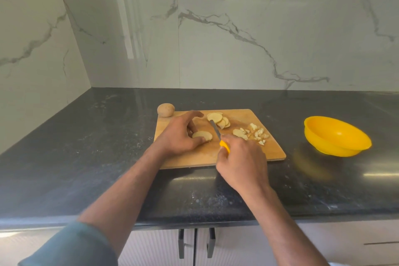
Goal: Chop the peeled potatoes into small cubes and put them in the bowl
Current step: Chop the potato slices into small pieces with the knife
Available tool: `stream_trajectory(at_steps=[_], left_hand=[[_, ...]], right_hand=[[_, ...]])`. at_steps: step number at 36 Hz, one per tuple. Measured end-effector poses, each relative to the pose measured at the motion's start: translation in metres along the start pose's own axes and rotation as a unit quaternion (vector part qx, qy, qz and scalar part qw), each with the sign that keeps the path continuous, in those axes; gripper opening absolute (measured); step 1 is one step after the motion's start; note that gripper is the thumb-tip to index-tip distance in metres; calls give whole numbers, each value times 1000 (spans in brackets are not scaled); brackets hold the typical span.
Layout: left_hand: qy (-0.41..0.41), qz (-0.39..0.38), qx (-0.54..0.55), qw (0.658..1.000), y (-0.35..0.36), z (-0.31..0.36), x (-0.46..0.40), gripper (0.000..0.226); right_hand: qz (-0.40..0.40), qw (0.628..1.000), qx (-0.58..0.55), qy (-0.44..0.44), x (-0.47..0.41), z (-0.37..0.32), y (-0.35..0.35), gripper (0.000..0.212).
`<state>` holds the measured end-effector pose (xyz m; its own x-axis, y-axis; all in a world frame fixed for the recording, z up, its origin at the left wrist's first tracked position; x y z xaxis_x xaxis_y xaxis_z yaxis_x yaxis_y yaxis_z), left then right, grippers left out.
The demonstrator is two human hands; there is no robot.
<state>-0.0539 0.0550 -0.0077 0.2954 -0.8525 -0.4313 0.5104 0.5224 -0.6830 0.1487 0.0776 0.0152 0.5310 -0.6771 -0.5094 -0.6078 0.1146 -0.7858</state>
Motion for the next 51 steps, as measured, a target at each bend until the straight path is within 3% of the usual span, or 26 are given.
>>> stream_trajectory(at_steps=[12, 40, 48, 51], left_hand=[[28, -2, -9, 1000, -1, 0, -1, 54], [52, -48, -82, 994, 1, 8, 0, 17], [46, -47, -78, 995, 2, 7, 0, 18], [35, -33, -59, 997, 0, 7, 1, 32]], right_hand=[[-17, 999, -13, -41, -1, -11, 16, 35], [-101, 994, 2, -33, 17, -10, 4, 27], [-62, 998, -10, -27, 34, -1, -15, 35], [-18, 1000, -9, -12, 35, 6, -19, 32]])
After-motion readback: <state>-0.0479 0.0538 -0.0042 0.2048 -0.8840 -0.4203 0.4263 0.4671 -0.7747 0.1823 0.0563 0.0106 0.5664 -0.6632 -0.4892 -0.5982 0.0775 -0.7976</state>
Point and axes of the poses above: each hand's wrist, its own x-axis away from the middle knuckle, its own y-axis out of the palm, z = x × y, the point moved 2 cm from there along -x, towards the middle knuckle, and after that the axes turned 1 degree about -x, right-handed, at the moved point
